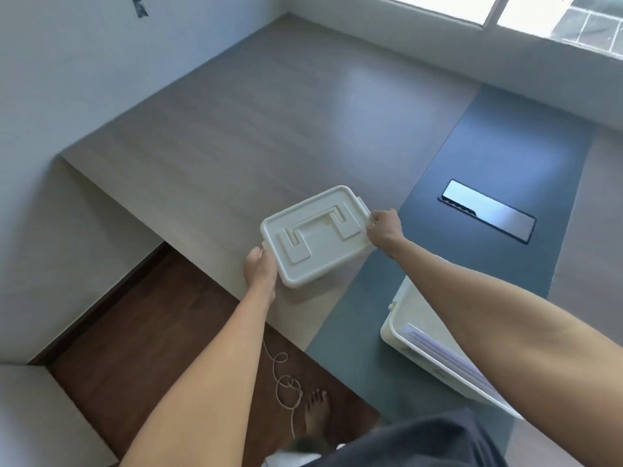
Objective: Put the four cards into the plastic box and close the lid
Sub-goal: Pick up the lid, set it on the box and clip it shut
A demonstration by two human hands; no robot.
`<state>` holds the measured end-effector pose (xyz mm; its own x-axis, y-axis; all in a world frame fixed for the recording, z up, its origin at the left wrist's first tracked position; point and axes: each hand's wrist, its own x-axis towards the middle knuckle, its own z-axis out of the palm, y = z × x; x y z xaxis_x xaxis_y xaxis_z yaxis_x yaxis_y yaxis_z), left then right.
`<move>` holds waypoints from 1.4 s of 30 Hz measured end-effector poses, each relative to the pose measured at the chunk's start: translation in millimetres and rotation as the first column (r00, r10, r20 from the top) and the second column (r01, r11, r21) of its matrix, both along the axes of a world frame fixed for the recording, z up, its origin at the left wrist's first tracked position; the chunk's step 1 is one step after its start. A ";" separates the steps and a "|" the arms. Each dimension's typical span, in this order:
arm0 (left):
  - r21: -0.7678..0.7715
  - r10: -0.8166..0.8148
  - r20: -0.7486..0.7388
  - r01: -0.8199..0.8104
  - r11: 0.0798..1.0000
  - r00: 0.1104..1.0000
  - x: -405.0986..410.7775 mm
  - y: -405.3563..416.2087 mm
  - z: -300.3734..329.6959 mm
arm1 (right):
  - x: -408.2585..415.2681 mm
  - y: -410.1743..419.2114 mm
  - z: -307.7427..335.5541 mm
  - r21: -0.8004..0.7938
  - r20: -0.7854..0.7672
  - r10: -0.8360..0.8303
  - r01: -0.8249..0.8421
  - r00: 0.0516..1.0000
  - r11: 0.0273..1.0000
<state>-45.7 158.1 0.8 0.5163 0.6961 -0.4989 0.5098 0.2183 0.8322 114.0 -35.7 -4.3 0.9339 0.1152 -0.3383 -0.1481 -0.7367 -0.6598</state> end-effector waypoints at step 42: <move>-0.138 -0.618 0.259 0.662 0.737 0.742 55.2 -161.8 16.0 | -208.2 -288.6 27.0 0.471 -0.304 -0.797 0.810 0.522 0.351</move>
